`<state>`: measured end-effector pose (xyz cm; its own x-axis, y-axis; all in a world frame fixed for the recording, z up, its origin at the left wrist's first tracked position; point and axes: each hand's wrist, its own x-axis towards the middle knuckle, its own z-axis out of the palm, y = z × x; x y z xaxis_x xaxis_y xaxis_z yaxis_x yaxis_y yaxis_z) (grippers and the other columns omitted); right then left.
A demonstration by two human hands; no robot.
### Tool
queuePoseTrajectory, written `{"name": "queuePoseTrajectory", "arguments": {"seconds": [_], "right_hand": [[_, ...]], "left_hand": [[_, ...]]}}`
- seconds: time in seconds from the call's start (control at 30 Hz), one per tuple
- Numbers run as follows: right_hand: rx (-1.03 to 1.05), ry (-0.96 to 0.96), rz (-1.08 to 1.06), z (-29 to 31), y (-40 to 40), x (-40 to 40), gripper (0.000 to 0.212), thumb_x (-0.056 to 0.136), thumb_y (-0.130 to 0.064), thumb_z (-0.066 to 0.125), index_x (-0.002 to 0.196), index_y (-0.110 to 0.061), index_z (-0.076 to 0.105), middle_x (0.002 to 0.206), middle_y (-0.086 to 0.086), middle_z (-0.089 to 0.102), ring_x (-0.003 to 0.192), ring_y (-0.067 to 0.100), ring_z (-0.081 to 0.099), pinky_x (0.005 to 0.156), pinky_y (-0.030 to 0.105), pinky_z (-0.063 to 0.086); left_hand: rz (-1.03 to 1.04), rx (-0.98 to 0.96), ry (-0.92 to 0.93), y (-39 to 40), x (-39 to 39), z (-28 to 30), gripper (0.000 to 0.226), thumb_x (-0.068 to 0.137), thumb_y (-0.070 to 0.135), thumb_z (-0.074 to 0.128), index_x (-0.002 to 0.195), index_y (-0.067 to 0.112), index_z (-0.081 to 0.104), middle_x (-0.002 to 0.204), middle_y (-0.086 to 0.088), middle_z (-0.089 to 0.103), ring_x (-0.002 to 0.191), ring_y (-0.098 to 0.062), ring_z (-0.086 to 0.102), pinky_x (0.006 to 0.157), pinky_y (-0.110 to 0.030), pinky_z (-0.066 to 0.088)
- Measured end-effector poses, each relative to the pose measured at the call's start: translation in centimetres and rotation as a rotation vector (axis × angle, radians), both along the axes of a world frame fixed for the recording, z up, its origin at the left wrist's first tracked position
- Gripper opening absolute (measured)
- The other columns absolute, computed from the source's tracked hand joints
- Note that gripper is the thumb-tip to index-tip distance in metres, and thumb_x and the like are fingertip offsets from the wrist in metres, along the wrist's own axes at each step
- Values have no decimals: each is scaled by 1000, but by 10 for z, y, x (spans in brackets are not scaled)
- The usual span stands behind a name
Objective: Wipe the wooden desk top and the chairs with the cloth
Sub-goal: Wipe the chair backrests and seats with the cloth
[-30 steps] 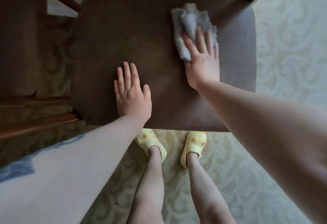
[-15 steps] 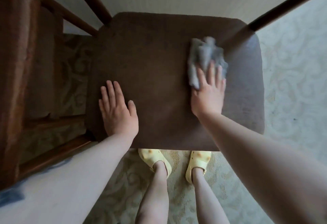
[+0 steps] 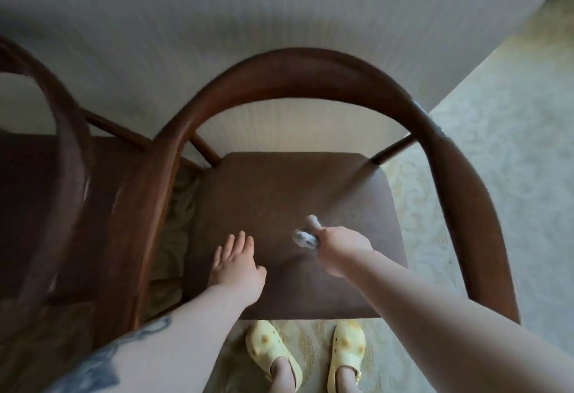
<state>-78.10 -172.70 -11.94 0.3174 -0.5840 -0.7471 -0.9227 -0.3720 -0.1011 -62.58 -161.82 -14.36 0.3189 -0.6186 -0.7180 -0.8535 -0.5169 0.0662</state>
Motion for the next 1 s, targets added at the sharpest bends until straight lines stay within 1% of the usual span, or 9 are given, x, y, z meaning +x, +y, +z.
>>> {"name": "queuePoseTrajectory", "arguments": {"seconds": [0.13,0.23,0.33,0.4,0.47,0.57,0.63,0.77,1.0], "right_hand": [[-59,-64,80,90,-13,22,57,90,-13,46,140,-35,34,110,-1,61,101,26,62,67,30,41],[-155,-114,127,155,-25,28,47,91,-12,46,134,-31,43,106,0,60,98,25,61,67,31,43],[-238,-188,153,212,-42,30,42,92,-10,45,129,-30,49,110,2,59,102,27,59,75,35,48],[-261,-222,188,247,-50,28,41,93,-11,44,127,-32,52,118,3,60,106,28,58,78,34,48],[-316,-244,199,280,-55,25,33,93,-15,44,118,-31,58,116,0,62,105,26,59,74,31,45],[-371,-242,224,319,-59,21,25,93,-19,49,115,-25,60,113,-1,64,98,22,60,73,28,45],[-396,-249,226,344,-60,18,25,94,-19,48,115,-23,61,106,-2,62,89,20,56,74,28,46],[-503,-253,282,390,-64,8,21,96,-13,42,108,-20,58,100,2,57,85,21,50,71,28,41],[-586,-314,216,427,-72,-21,22,94,-15,42,104,-16,61,92,1,63,80,22,57,57,26,40]], "left_hand": [[62,-1,91,-34,18,86,55,100,39,35,152,27,23,159,1,23,145,-25,21,118,-40,21],[89,-81,68,-52,28,153,53,100,39,37,151,30,26,157,-2,27,142,-29,28,114,-42,31],[112,-216,37,-63,36,215,48,100,37,37,147,28,35,153,-4,34,137,-28,36,110,-41,36],[122,-299,31,-60,35,248,42,99,36,38,140,27,44,146,-2,44,131,-25,44,107,-38,38],[195,-406,29,-53,28,272,37,98,35,41,134,27,50,138,1,52,123,-22,51,103,-36,41],[300,-542,47,-49,15,305,30,98,34,41,123,30,55,112,5,63,98,-19,62,90,-37,51],[285,-621,43,-54,11,333,24,97,33,41,112,28,59,100,4,63,89,-18,61,85,-36,52],[247,-715,-9,-70,8,386,15,95,31,44,97,27,59,107,0,64,98,-21,60,90,-35,49],[188,-801,-91,-92,-10,420,20,92,33,46,102,27,62,109,3,63,99,-21,59,86,-30,47]]}}
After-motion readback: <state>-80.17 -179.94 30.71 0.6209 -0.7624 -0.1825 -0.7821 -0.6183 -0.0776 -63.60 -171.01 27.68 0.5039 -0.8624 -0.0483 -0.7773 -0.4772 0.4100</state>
